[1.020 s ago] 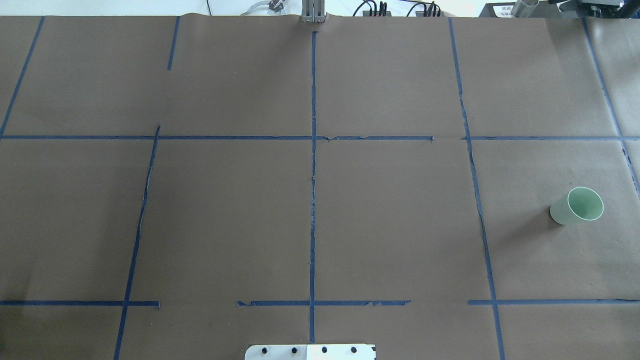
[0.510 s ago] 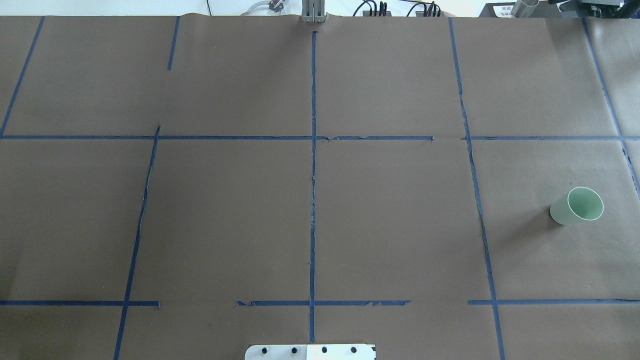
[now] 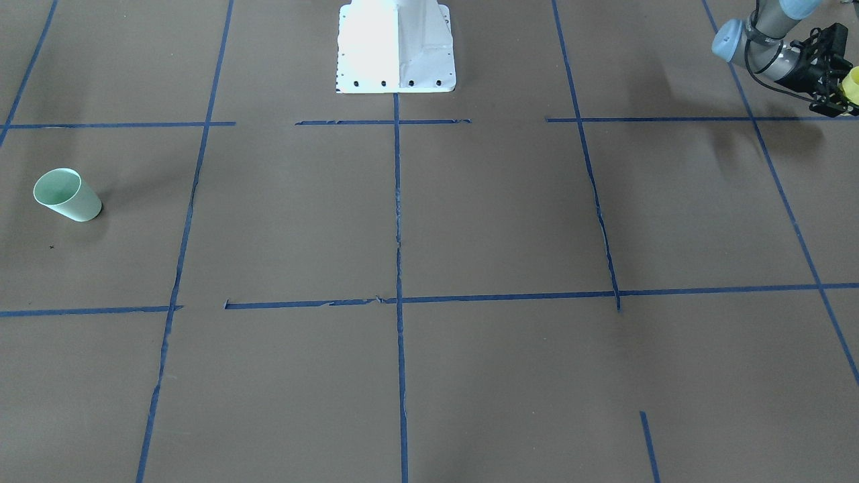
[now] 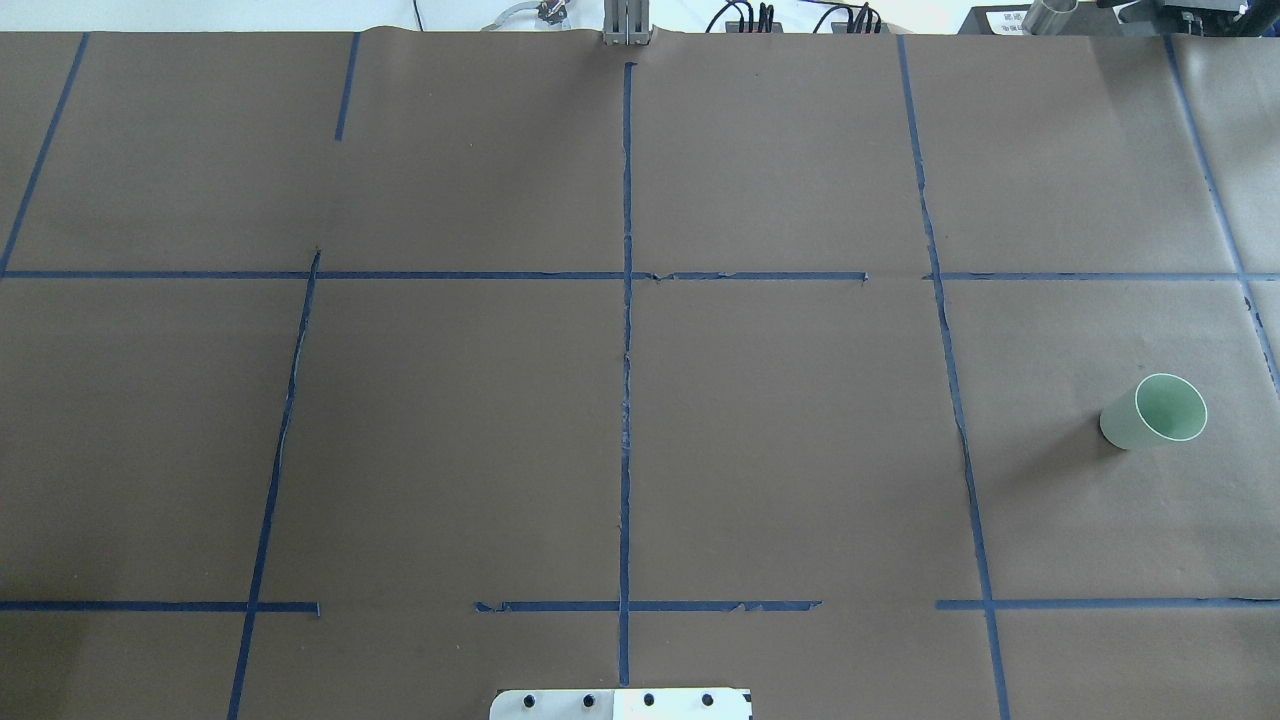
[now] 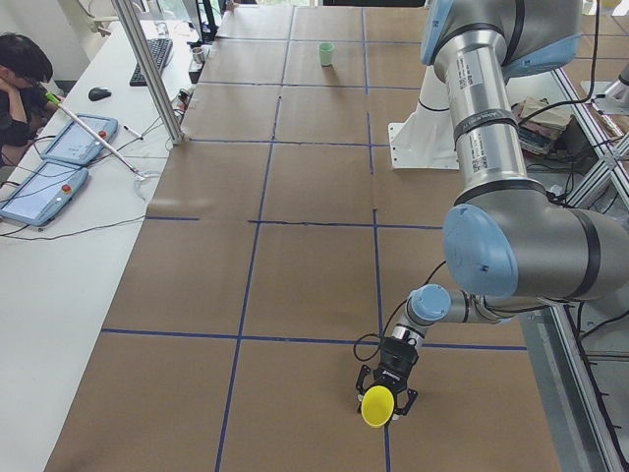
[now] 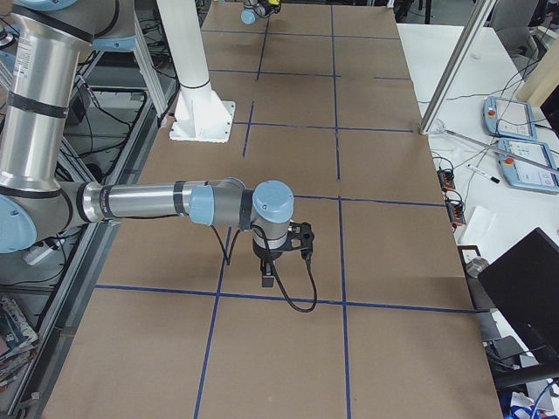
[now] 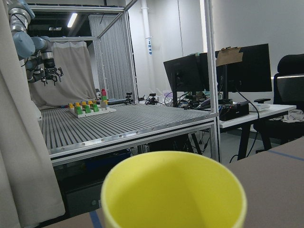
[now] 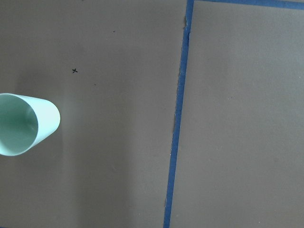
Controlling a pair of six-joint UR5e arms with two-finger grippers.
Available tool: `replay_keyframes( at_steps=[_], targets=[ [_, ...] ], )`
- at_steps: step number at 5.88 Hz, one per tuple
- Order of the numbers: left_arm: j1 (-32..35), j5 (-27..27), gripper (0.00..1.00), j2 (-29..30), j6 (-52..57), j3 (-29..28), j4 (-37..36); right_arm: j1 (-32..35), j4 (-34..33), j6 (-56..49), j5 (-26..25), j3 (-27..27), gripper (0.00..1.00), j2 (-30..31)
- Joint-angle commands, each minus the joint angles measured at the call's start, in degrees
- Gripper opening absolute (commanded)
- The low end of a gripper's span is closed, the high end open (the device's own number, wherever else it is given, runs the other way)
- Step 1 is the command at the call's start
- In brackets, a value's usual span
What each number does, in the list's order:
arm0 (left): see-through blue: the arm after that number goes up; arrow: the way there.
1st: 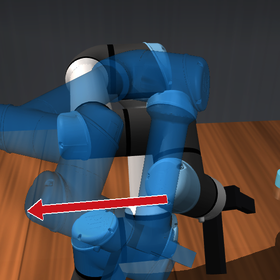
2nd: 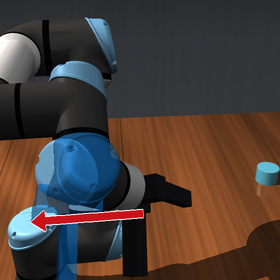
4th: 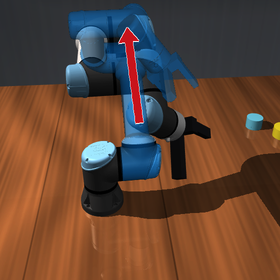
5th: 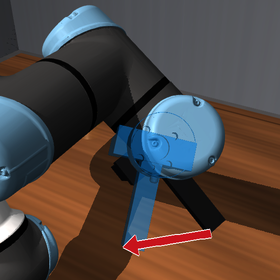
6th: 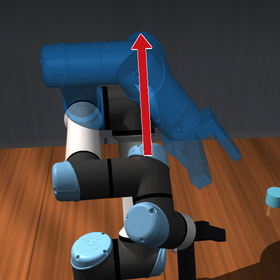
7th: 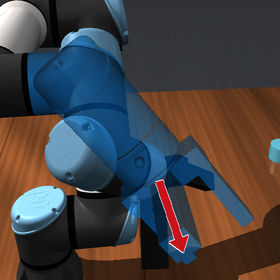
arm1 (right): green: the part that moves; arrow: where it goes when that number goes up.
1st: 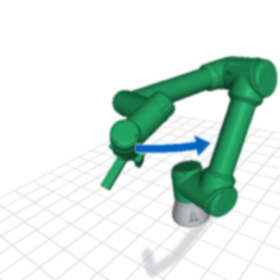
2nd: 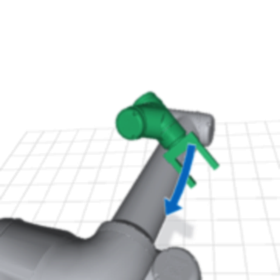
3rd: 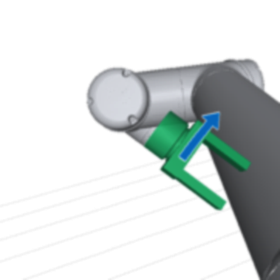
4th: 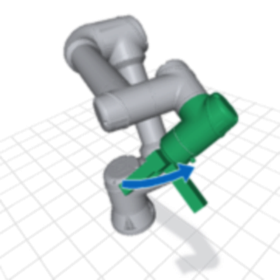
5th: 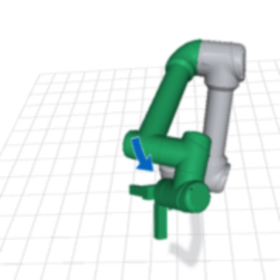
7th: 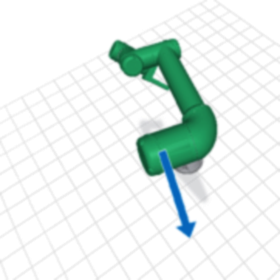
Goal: Transfer and stack yellow cup on green cup
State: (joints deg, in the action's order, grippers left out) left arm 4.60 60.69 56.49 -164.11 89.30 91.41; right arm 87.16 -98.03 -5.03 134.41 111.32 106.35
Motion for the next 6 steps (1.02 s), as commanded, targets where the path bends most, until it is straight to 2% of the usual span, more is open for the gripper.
replay_keyframes(
  at_steps=[1,2,3,4,5,6],
  targets=[
    [10.3,-7.5,0.47,0.3,15.1,-8.0,17.9,-0.1,-0.1,0.0,0.7,0.0,1.0,0.0],
    [19.6,-9.9,0.47,2.6,28.8,-8.2,26.5,0.0,0.0,0.0,0.7,-0.1,1.0,0.0],
    [33.0,-11.9,0.47,8.4,48.0,-8.2,34.2,-0.1,-0.1,0.0,0.8,-0.1,1.0,0.0],
    [44.6,-11.8,0.47,18.3,71.7,-8.4,45.1,-0.1,-0.1,0.0,0.9,-0.1,1.0,0.0],
    [49.1,-10.9,0.46,21.9,85.7,-8.9,51.4,-0.1,-0.1,0.1,0.9,-0.1,1.0,0.0],
    [54.1,-4.9,0.45,27.2,95.1,-8.6,52.0,-0.1,-0.2,0.1,1.2,-0.2,1.0,0.0]
  ],
)
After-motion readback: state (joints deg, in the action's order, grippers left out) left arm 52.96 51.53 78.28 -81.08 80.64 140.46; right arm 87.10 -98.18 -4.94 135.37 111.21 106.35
